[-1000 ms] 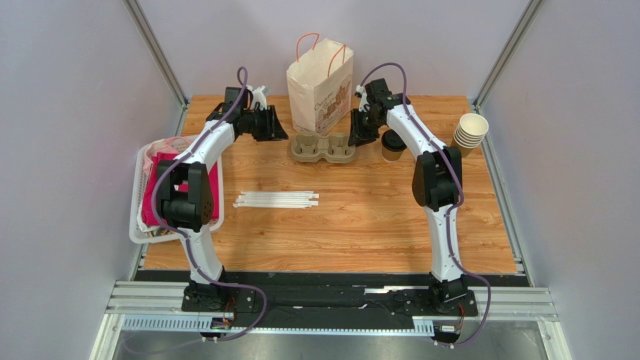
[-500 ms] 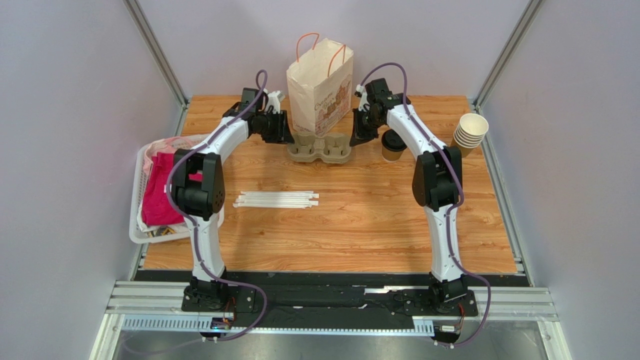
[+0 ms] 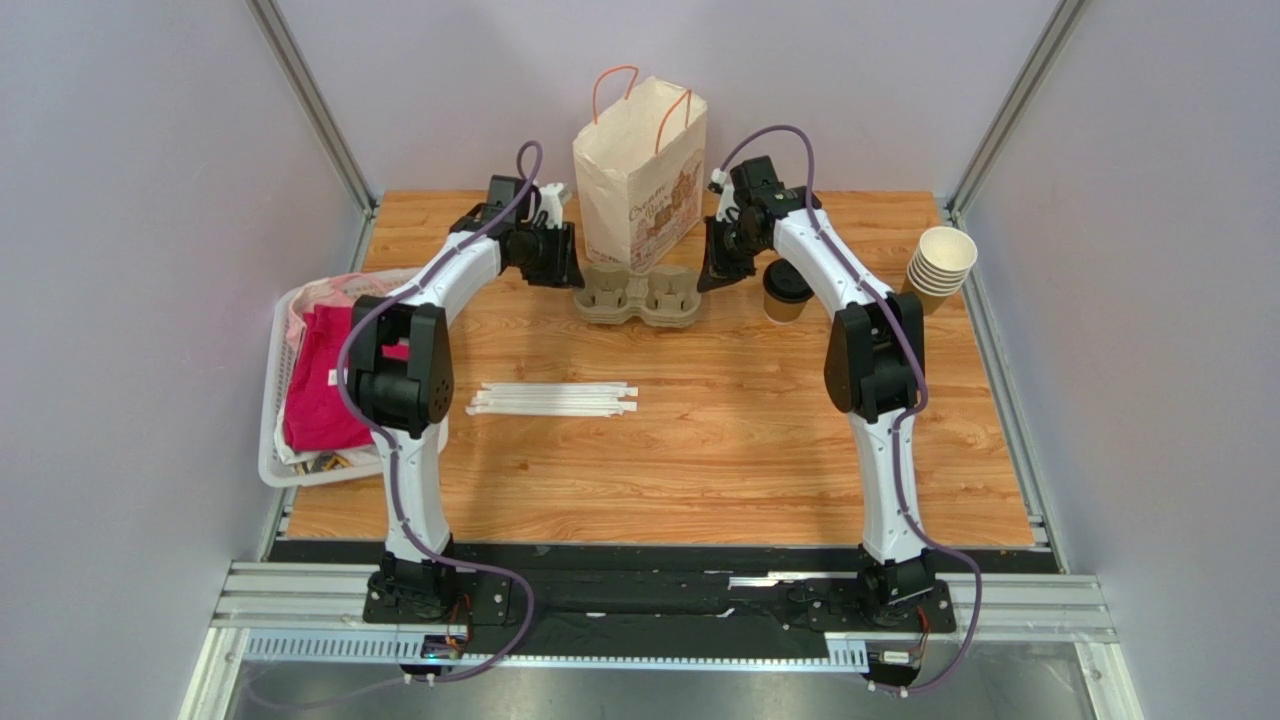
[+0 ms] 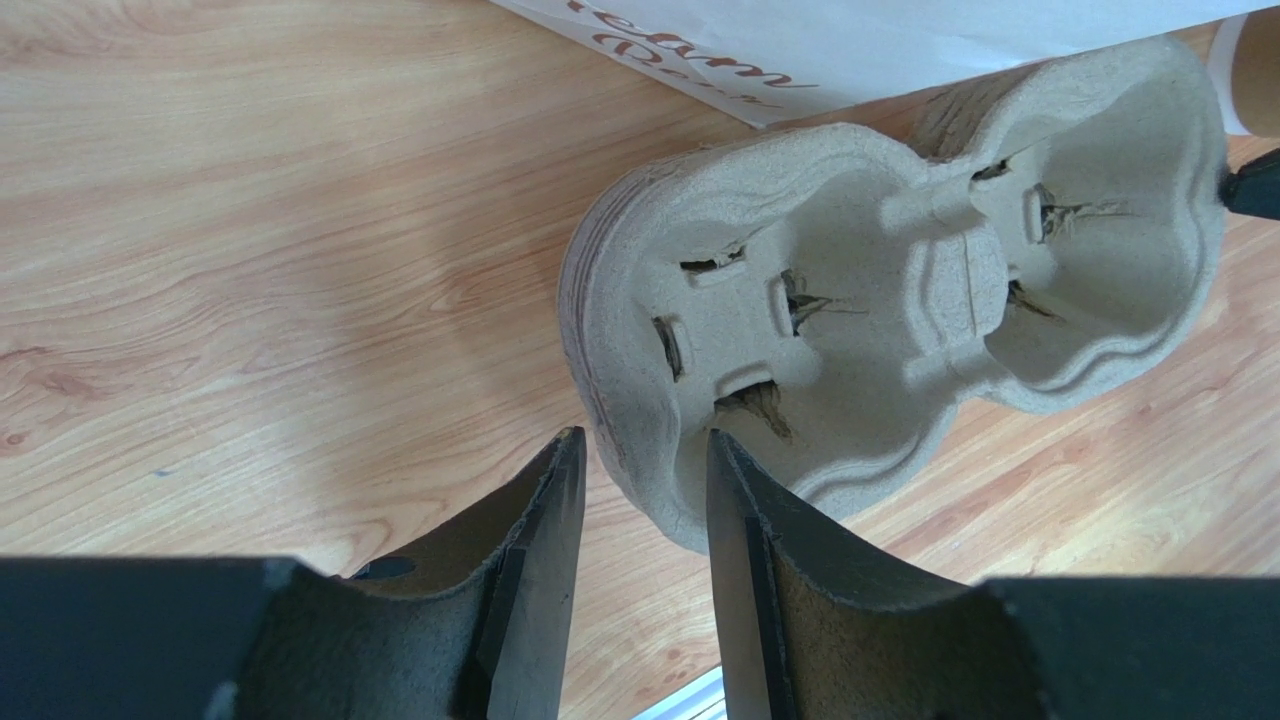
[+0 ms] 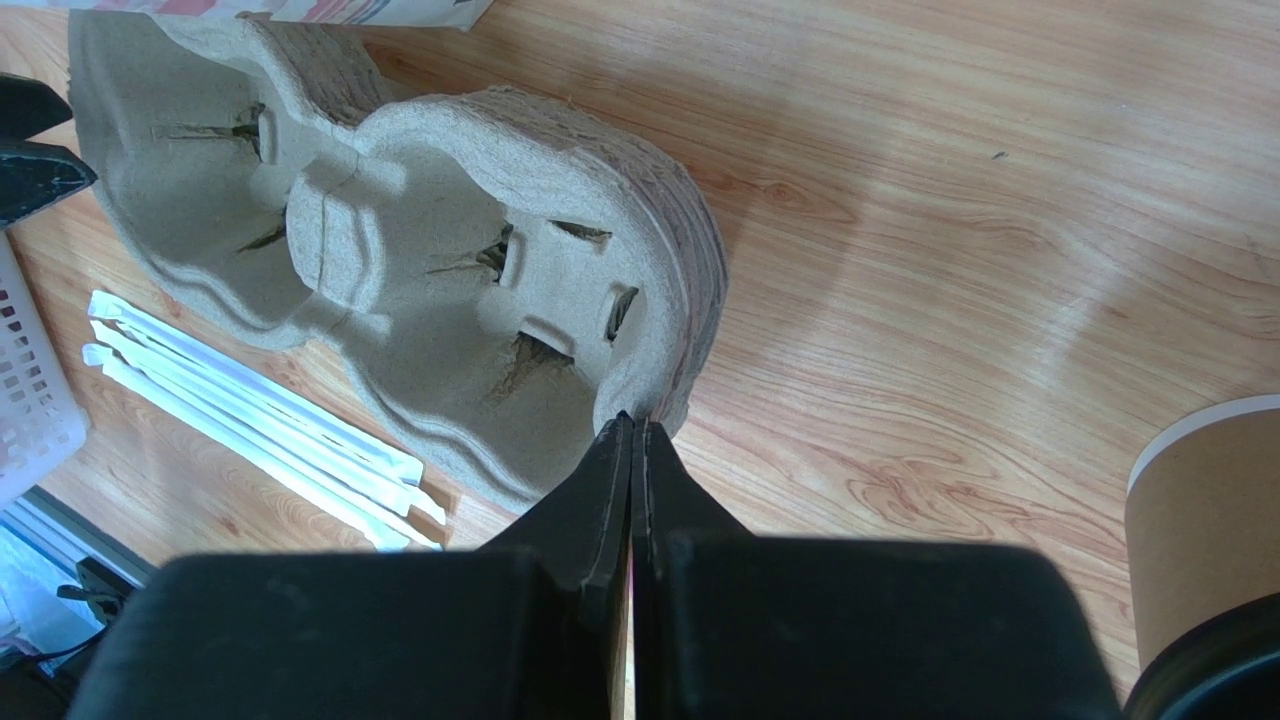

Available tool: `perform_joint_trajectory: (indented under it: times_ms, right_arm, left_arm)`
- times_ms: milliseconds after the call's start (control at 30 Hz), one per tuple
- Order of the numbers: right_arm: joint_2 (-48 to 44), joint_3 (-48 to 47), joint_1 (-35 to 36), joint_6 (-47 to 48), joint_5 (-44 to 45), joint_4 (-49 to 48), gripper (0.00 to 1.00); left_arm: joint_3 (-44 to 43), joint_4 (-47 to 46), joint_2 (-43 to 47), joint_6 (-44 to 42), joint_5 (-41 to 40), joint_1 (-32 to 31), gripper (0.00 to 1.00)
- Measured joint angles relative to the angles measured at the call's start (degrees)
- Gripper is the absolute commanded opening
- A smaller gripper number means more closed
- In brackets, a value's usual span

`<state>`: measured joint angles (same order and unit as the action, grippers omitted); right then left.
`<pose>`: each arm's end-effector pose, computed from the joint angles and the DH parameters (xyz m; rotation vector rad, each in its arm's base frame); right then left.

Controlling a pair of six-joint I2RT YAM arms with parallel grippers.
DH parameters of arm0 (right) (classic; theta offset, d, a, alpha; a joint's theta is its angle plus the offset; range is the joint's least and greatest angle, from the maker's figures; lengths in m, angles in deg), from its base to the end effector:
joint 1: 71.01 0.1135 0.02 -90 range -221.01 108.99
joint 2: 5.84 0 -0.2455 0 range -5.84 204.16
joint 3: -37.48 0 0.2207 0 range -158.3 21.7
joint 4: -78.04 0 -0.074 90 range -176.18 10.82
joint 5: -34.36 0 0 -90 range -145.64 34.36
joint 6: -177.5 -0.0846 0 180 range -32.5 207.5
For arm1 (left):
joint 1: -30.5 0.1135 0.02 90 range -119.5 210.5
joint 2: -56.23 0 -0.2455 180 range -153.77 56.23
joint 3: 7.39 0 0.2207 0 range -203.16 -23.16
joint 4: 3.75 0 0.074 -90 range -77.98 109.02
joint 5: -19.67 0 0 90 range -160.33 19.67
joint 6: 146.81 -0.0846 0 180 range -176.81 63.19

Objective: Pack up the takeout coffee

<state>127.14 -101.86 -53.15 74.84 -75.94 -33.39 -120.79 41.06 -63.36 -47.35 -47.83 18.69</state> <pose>0.4462 0.1746 0.1819 -0.2416 2.6875 0.6411 0.4401 -0.1251 0.1849 0.2245 2.4650 -0.6441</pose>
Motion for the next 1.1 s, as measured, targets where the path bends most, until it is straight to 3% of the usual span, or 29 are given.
perform_joint_trajectory:
  times_ms: [233,467,633,800,1100]
  right_arm:
    - [0.00,0.02,0.00,-0.22,-0.44,-0.39,0.00]
    - [0.00,0.37,-0.02,-0.22,-0.87,-0.52,0.00]
    - [0.00,0.85,0.00,-0.22,-1.33,-1.20,0.00]
    - [0.00,0.94,0.00,-0.31,-1.07,-1.29,0.30]
    - [-0.31,0.96,-0.09,-0.61,-0.48,-1.55,0.35]
  left_arm:
    - [-0.11,0.48,-0.28,-0.66,-0.24,-0.48,0.34]
    - [-0.33,0.76,-0.37,-0.96,-0.17,-0.55,0.10]
    - [-0.37,0.76,-0.37,-0.96,-0.20,-0.55,0.00]
    - [-0.37,0.76,-0.37,-0.87,-0.20,-0.55,0.00]
    - [-0.37,0.74,-0.37,-0.63,-0.09,-0.61,0.00]
